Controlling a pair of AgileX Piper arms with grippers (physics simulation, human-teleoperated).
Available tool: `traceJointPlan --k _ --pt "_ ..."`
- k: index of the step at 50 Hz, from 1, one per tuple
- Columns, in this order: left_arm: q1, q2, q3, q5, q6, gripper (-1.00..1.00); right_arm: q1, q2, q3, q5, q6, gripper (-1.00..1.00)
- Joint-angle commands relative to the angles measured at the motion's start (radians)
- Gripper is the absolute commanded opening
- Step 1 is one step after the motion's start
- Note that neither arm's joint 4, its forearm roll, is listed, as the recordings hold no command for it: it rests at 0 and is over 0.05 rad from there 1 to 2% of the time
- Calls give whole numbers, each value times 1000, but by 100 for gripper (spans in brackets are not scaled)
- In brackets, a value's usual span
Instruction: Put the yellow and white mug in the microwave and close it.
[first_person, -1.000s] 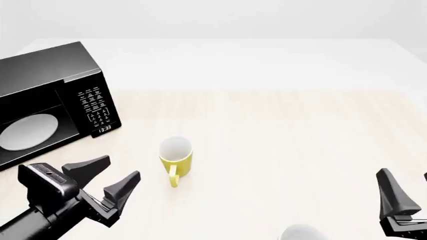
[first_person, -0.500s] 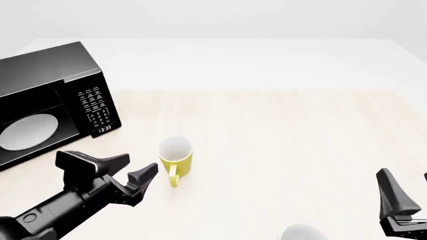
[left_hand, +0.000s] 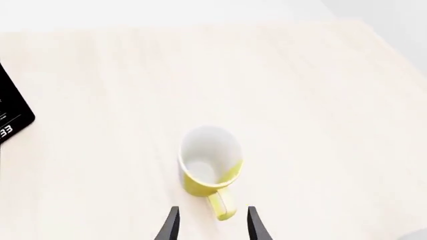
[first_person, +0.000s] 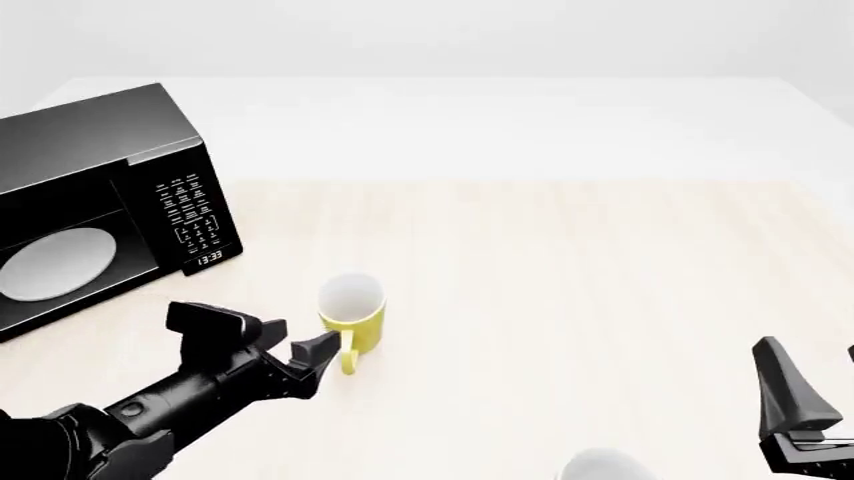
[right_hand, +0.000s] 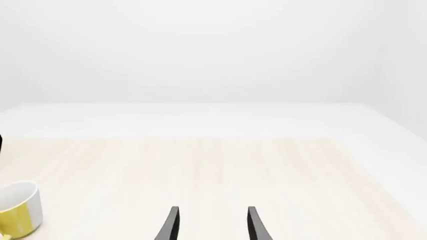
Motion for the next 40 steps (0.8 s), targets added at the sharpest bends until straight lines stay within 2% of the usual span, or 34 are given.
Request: traceJointPlan --k 1,13,40 --pt "-13 82 -19 -41 -43 100 0 -2 1 0 0 100" --pt "-44 148 -38 -73 -63 100 0 -2 1 0 0 100" --pt "-46 294 -97 -121 -80 100 0 -2 1 0 0 100"
